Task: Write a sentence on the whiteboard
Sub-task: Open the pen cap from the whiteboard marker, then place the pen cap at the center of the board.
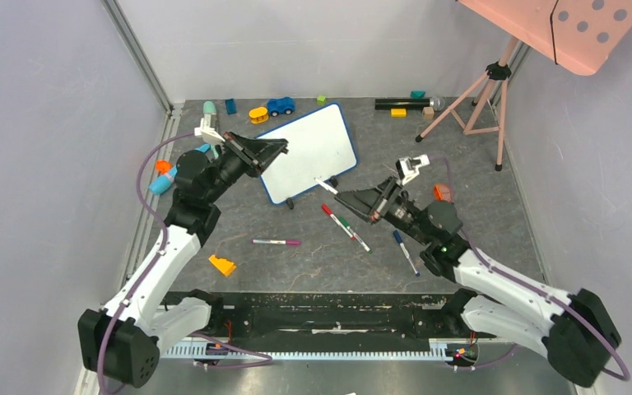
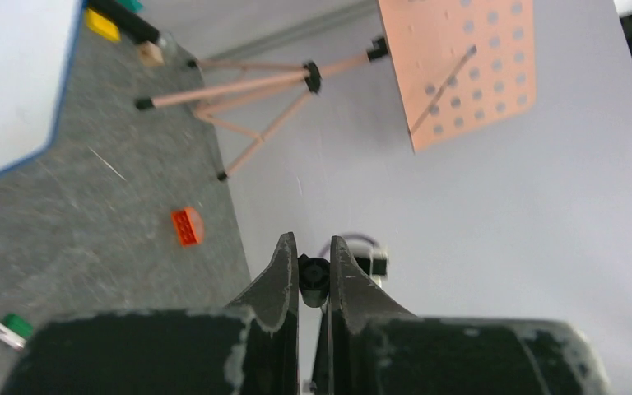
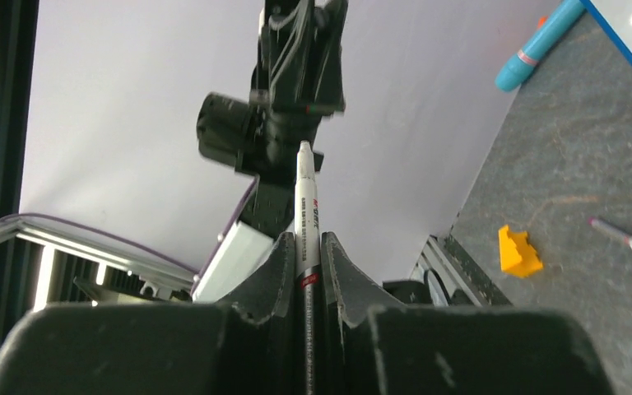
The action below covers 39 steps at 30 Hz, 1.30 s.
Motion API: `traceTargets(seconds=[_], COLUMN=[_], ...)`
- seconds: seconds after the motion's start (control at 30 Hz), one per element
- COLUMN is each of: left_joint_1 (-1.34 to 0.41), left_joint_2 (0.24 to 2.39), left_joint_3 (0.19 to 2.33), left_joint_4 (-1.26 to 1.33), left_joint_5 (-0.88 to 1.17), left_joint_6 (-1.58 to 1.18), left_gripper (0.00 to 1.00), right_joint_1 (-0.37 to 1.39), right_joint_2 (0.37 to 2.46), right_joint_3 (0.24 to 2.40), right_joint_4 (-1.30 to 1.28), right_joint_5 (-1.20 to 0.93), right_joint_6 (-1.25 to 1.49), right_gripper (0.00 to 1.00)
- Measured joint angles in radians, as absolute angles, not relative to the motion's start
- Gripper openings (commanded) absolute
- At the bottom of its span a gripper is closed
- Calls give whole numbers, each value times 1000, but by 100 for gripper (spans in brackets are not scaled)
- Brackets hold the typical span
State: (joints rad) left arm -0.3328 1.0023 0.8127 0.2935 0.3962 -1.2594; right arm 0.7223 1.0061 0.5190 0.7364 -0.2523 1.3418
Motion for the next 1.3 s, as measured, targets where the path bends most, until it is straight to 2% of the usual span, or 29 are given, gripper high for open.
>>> traceTargets(seconds=[0.13,0.27,0.43,0.73,1.03,1.3], left_joint_1=[-269,-275,-360,-558,-687,-779], left_joint_2=[1017,1083,1189,1379,1631,1792], left_joint_3=[810,810,810,840,991,1036], left_joint_4=[287,286,240,142,57,64], left_joint_5=[392,395,360,244,118,81], left_joint_6=[-1256,-1243,-1178,-1051,-934,-942], left_gripper=[2,2,2,2,3,5], right_joint_1=[724,723,722,722,722,722], right_joint_2=[838,700,605,577,545,548], right_joint_3=[418,427,543,818,910,929], right_joint_4=[640,418,72,-424,-658,-740], right_joint_5=[-223,-157,-25,241,411,466], right_joint_6=[1335,1267,1139,958,884,863], right_gripper=[0,0,0,0,0,0])
